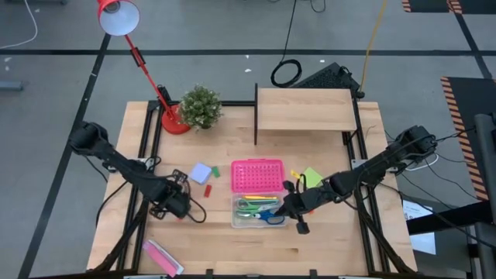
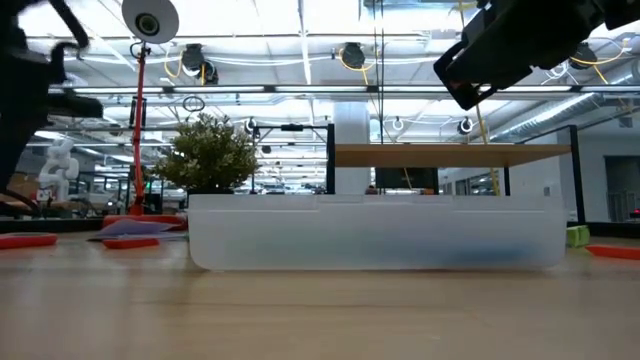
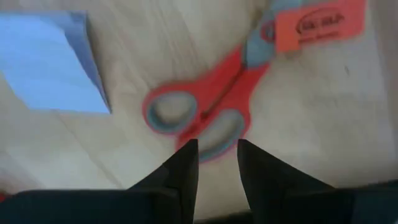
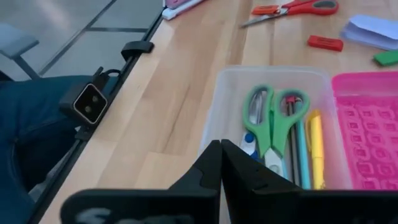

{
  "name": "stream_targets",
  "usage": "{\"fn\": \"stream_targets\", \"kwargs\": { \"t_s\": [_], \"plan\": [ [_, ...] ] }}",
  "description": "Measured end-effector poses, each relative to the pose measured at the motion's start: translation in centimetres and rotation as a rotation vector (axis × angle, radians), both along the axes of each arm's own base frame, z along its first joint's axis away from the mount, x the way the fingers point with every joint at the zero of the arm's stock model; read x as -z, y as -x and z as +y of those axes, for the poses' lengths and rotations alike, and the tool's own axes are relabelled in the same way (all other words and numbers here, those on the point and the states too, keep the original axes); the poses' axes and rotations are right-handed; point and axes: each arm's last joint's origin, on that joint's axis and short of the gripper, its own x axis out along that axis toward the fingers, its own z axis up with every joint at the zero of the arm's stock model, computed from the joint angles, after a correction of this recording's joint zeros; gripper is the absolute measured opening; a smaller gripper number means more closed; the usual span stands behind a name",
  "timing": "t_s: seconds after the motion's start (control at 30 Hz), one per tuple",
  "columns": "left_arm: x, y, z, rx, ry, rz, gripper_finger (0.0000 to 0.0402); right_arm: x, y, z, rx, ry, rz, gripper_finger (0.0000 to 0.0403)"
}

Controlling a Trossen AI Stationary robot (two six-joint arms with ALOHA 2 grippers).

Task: Pack school essentials
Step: Put the red scissors into the pink supply box

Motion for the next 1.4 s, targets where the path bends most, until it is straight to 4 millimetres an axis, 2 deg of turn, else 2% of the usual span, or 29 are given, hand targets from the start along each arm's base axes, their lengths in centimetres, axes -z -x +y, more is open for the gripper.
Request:
{"fn": "stream_targets", "kwargs": {
  "t_s": [0.1, 0.27, 0.43, 0.57, 0.83, 1.07, 1.33, 1.4],
  "plan": [
    [-0.2, -0.6, 0.0, 0.061, 0.003, -0.044, 0.0128, 0.0, 0.1, 0.3, -0.012, -0.002, -0.004, 0.0],
    [0.0, -0.8, 0.5, 0.127, -0.002, -0.012, 0.0169, 0.0, 0.3, 0.6, -0.027, 0.002, -0.005, 0.0],
    [0.6, -1.5, 1.2, 0.227, -0.011, 0.044, 0.0207, 0.0, 0.3, 0.6, -0.035, 0.015, -0.007, 0.0],
    [1.6, -2.2, 1.9, 0.318, -0.015, 0.121, 0.0215, 0.0, 0.3, 0.6, -0.038, 0.018, -0.008, 0.0],
    [3.4, -3.0, 2.3, 0.38, 0.057, 0.246, 0.0203, 0.0, 0.4, 0.8, -0.048, 0.018, -0.006, 0.0],
    [4.5, -3.1, 2.1, 0.371, 0.096, 0.258, 0.0166, 0.1, 0.4, 0.8, -0.05, 0.021, 0.004, 0.0],
    [5.6, -2.9, 2.2, 0.396, 0.099, 0.233, 0.0154, 0.1, 0.5, 0.8, -0.05, 0.023, 0.008, 0.0],
    [5.6, -2.9, 2.2, 0.414, 0.1, 0.23, 0.014, 0.1, 0.5, 0.8, -0.05, 0.023, 0.007, 0.0]
  ]
}}
